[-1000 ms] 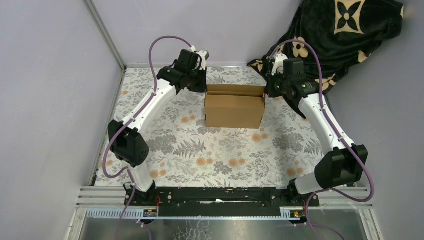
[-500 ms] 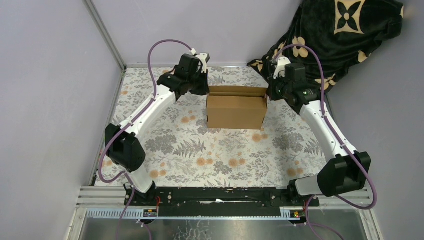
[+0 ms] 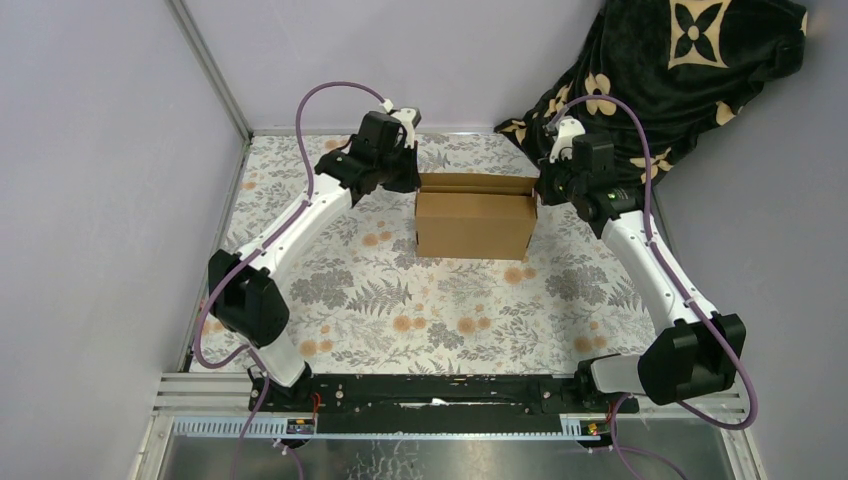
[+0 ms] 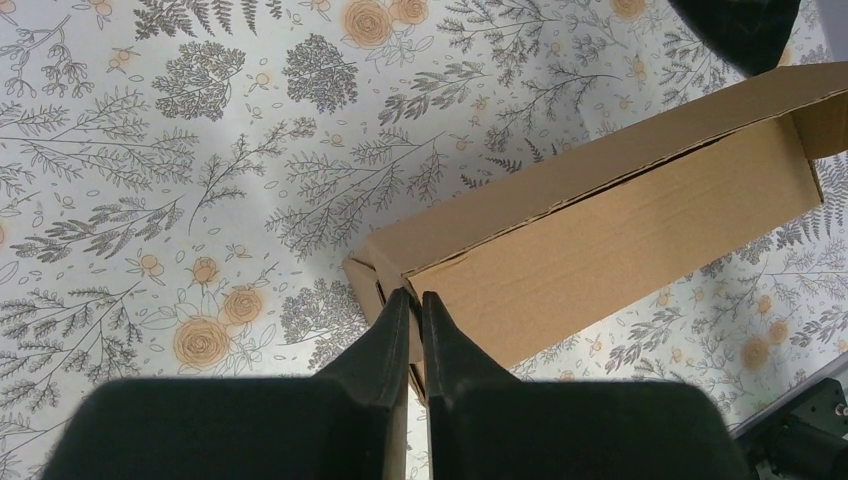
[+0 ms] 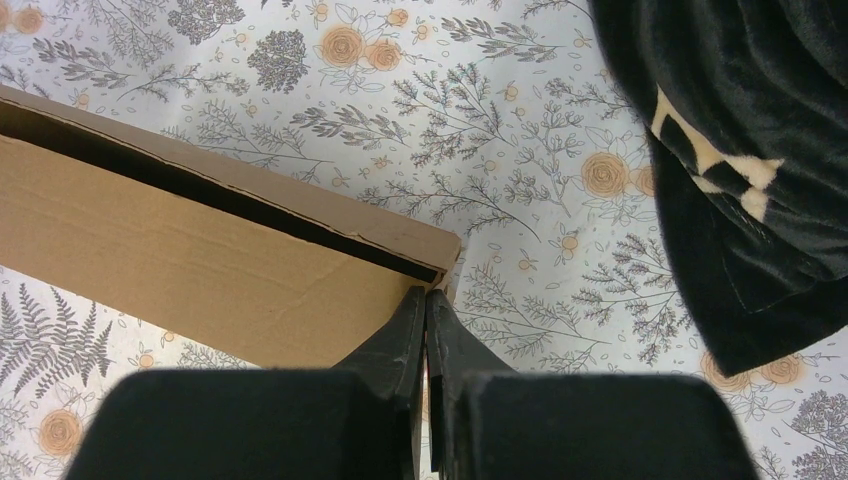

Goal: Fold the paper box

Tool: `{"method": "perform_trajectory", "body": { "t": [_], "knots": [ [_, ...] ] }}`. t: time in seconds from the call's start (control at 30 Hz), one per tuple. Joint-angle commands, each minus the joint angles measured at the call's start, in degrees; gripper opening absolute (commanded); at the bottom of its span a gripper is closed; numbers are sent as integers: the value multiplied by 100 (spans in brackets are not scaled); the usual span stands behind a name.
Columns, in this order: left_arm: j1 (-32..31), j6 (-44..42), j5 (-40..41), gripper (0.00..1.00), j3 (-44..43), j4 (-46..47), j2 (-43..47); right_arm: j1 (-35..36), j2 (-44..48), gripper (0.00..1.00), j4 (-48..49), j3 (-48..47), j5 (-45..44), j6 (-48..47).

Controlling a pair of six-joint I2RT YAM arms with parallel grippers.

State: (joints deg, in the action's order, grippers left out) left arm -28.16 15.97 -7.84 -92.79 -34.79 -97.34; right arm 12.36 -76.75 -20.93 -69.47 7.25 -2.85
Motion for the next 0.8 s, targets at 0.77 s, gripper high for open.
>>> {"method": "perform_trajectory", "body": {
  "t": [0.77],
  "knots": [
    [-379, 331, -891, 10, 80, -149, -169, 223, -77, 0, -25, 83, 540, 135]
  ]
}}
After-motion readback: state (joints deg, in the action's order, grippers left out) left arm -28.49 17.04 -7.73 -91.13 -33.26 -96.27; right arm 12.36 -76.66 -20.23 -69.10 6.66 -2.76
